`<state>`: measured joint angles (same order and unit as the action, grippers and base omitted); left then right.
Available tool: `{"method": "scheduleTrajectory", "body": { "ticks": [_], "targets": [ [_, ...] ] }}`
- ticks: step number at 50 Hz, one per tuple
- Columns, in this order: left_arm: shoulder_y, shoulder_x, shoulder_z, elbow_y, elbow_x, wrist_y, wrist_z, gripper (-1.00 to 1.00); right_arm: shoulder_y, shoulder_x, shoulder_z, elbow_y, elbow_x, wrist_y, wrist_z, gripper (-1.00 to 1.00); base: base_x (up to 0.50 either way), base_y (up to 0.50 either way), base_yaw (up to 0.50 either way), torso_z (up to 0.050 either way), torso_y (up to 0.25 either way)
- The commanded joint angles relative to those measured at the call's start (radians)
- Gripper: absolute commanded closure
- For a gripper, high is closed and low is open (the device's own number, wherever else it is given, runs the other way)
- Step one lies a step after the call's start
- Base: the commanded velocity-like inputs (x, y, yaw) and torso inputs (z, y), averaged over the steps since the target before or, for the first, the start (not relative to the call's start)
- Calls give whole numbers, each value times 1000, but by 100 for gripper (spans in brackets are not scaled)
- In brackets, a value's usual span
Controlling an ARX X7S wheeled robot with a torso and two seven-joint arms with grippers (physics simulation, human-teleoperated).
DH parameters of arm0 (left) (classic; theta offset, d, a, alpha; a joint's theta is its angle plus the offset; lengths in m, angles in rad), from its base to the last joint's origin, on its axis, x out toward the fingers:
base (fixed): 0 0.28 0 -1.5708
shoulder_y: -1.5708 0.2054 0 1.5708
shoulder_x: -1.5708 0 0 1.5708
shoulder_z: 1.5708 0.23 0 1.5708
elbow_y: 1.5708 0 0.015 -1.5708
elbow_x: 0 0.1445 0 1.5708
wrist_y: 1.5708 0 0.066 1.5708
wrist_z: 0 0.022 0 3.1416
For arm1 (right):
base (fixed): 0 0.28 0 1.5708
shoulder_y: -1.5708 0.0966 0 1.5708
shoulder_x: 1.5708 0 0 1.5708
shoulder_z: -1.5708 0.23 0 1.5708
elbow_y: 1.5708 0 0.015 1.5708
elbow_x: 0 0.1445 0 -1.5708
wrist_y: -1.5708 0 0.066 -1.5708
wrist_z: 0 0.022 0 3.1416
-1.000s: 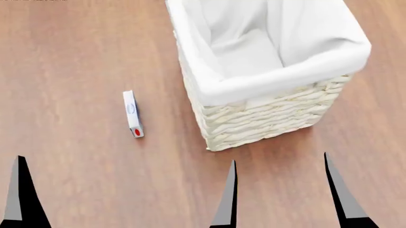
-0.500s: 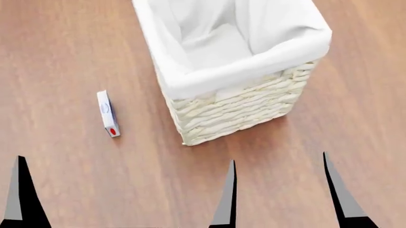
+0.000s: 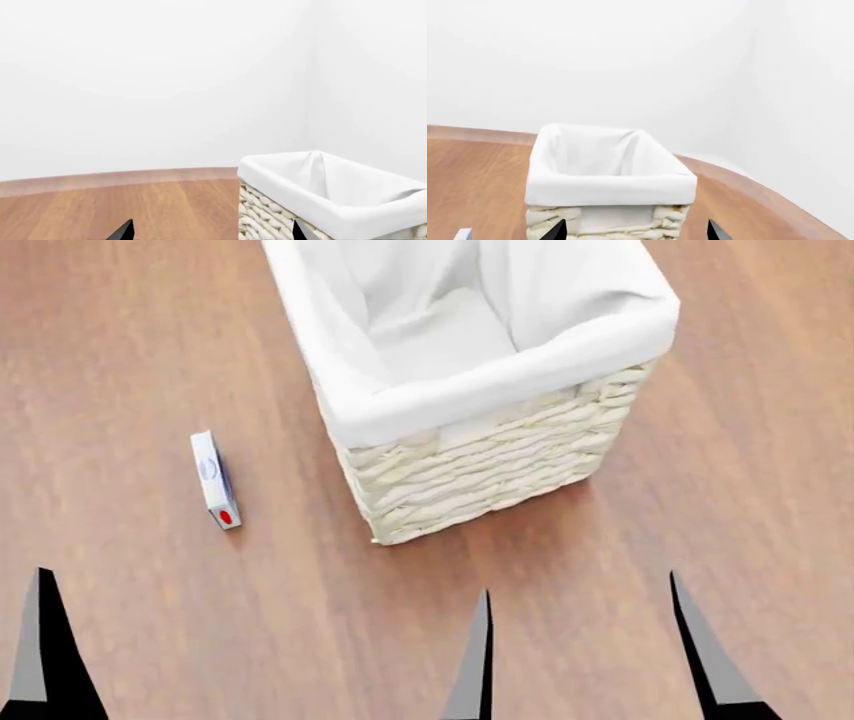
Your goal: Pick up the alphabet soup and the cream cheese box, and put them in the basket.
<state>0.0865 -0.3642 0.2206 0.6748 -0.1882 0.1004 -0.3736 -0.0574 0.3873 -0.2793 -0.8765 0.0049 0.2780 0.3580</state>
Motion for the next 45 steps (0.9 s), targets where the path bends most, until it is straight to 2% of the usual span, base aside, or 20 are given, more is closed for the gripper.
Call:
{"method": "scheduleTrajectory", "body": {
  "ticks": [1, 7, 14, 18, 22, 25, 39, 45],
  "targets": [
    [-6, -1, -2, -20, -11, 10, -1, -100, -11, 6, -1, -61, 13, 79, 0, -100, 0, 0, 0, 0, 0],
    [-9, 0, 2, -31, -8, 13, -1, -100, -26, 13, 4, -163, 26, 200, -1, -100, 0, 0, 0, 0, 0],
    [-10, 1, 8, -41, -7, 17, -1, -100, -102, 70, -7, -170, 60, 188, 53, -100, 0, 0, 0, 0, 0],
    [-5, -1, 7, -44, -7, 21, -2, -100, -99, 211, -43, -170, 184, 158, 224, -100, 0, 0, 0, 0, 0],
    [3, -6, 0, -48, -9, 29, -4, -100, -46, 384, -149, -170, 314, 120, 446, -100, 0, 0, 0, 0, 0],
    [-2, 0, 4, -71, -15, 37, -2, -100, -20, 456, -213, -170, 367, 88, 537, -100, 0, 0, 0, 0, 0],
    [-5, -1, 10, -72, -22, 39, -4, -100, -120, 493, -218, -127, 459, 9, 557, -100, 0, 0, 0, 0, 0],
    [-5, -2, 12, -77, -23, 43, -3, -100, -141, 497, -234, -118, 466, 31, 572, -100, 0, 0, 0, 0, 0]
  ]
}}
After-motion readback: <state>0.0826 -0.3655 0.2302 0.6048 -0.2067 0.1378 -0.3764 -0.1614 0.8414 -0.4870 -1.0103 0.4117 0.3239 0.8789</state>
